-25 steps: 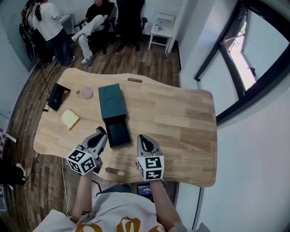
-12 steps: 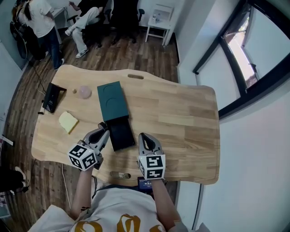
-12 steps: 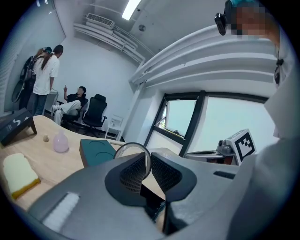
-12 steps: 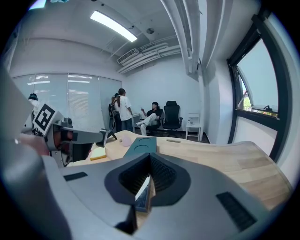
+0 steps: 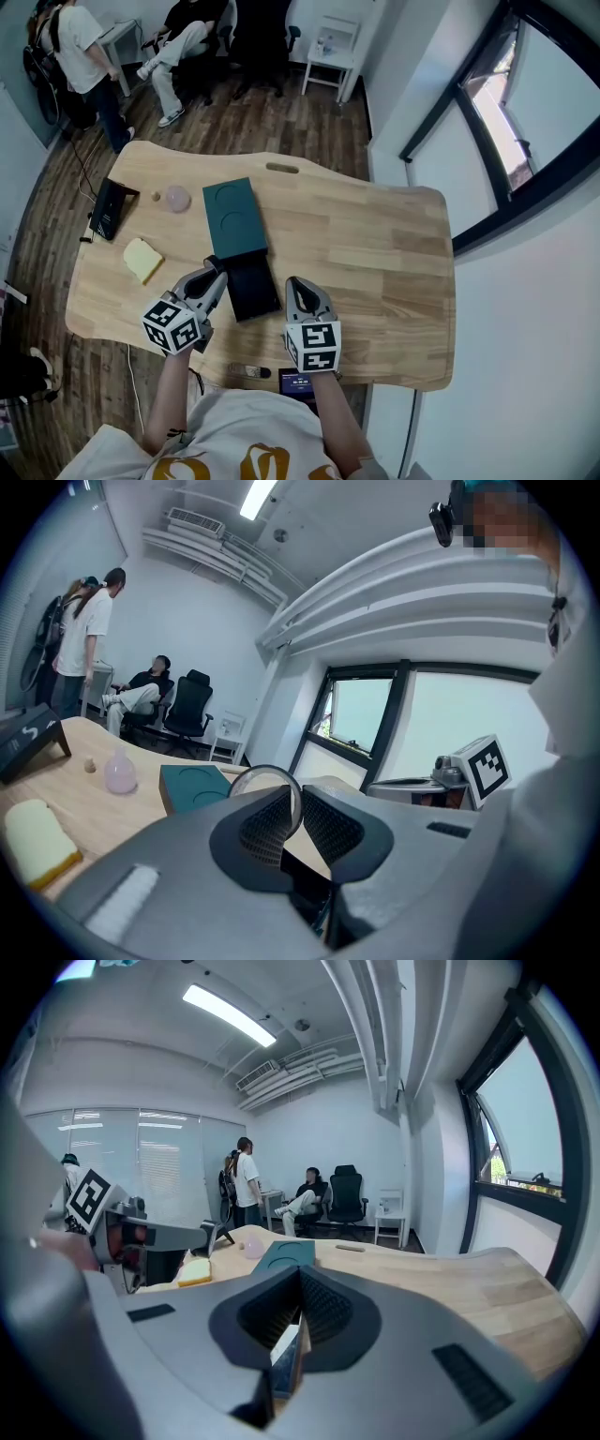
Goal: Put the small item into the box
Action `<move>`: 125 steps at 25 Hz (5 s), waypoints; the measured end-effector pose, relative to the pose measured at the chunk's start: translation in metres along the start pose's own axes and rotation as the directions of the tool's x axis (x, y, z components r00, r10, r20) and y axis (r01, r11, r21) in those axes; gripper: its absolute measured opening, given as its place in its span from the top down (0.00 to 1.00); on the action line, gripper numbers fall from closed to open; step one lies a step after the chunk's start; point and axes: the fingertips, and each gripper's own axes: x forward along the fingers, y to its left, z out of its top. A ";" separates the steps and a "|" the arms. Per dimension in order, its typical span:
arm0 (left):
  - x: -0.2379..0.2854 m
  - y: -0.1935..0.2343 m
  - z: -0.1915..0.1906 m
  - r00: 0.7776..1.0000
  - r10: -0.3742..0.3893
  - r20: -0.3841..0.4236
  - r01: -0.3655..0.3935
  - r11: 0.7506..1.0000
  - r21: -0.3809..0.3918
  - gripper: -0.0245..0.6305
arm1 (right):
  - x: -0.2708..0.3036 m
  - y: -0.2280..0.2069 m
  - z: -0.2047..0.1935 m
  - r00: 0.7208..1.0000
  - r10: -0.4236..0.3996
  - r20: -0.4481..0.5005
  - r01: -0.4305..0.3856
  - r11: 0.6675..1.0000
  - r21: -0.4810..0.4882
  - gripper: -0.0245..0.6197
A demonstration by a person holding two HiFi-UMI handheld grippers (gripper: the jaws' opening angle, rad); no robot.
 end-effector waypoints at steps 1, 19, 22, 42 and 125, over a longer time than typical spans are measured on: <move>0.000 0.001 0.001 1.000 0.002 0.002 -0.002 1.000 0.002 0.90 | 0.001 0.000 0.001 1.000 0.002 0.002 -0.002 1.000 0.000 0.95; 0.001 0.009 -0.015 0.999 0.032 -0.030 -0.032 0.999 -0.013 0.90 | 0.009 -0.006 -0.015 1.000 0.015 -0.022 -0.015 1.000 0.021 0.96; 0.005 0.011 -0.022 0.999 0.034 -0.043 -0.035 0.999 -0.023 0.90 | 0.011 -0.008 -0.019 0.999 0.019 -0.030 -0.018 1.000 0.023 0.95; 0.038 0.017 -0.072 0.975 0.004 -0.222 -0.017 0.998 -0.055 0.90 | 0.032 -0.027 -0.050 0.995 0.030 -0.095 -0.024 0.998 0.066 0.95; 0.107 0.002 -0.208 0.397 0.040 -0.917 0.336 0.923 0.186 0.90 | 0.074 -0.074 -0.108 0.969 0.013 -0.247 0.025 0.989 0.148 0.96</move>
